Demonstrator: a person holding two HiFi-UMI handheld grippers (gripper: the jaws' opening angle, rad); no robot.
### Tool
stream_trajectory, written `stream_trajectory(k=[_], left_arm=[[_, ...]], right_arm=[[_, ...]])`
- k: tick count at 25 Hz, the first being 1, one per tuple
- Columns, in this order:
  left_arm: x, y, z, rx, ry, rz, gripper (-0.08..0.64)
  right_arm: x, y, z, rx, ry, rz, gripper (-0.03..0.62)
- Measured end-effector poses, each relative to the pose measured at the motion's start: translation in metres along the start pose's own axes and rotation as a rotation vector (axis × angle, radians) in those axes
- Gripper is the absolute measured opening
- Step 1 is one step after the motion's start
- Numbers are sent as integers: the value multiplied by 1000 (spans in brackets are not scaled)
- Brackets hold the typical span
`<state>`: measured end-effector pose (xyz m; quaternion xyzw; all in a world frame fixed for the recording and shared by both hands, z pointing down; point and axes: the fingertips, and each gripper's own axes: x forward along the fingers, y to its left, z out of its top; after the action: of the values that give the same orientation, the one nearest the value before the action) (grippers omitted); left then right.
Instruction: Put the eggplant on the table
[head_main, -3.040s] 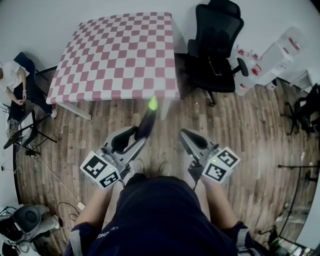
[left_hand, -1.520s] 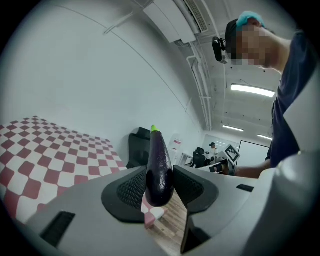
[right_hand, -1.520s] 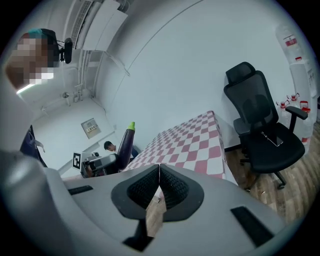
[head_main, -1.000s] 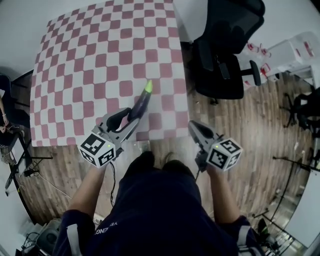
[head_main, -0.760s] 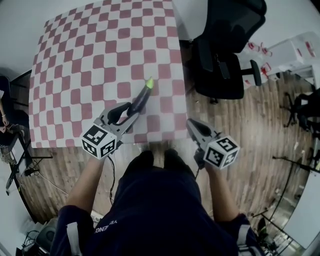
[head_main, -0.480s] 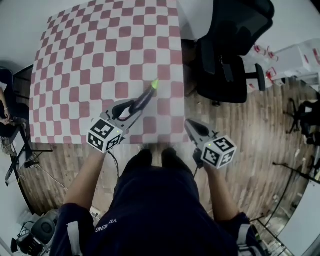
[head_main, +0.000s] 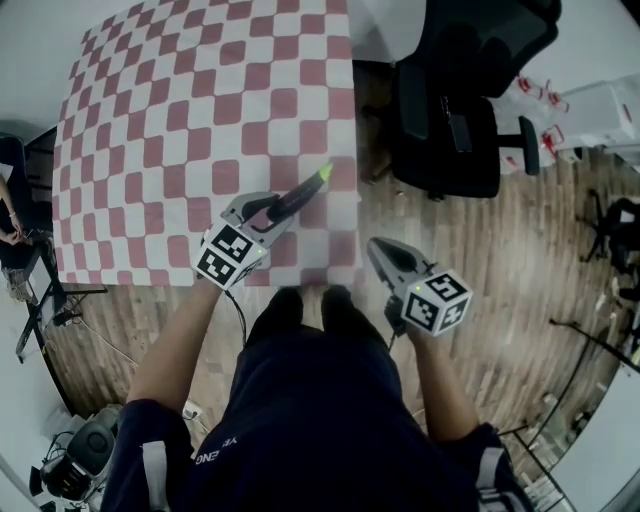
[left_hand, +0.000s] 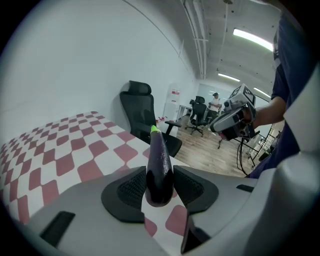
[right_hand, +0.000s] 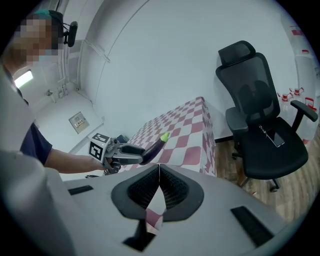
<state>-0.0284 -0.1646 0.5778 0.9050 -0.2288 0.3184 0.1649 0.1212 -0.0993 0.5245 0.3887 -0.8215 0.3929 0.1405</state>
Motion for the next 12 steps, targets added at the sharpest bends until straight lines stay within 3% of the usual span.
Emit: stream_trajectory(k=[12], left_arm=[[47, -17, -43, 141, 215, -51, 190]], right_arm=[[-3, -21, -18, 29, 39, -16, 17]])
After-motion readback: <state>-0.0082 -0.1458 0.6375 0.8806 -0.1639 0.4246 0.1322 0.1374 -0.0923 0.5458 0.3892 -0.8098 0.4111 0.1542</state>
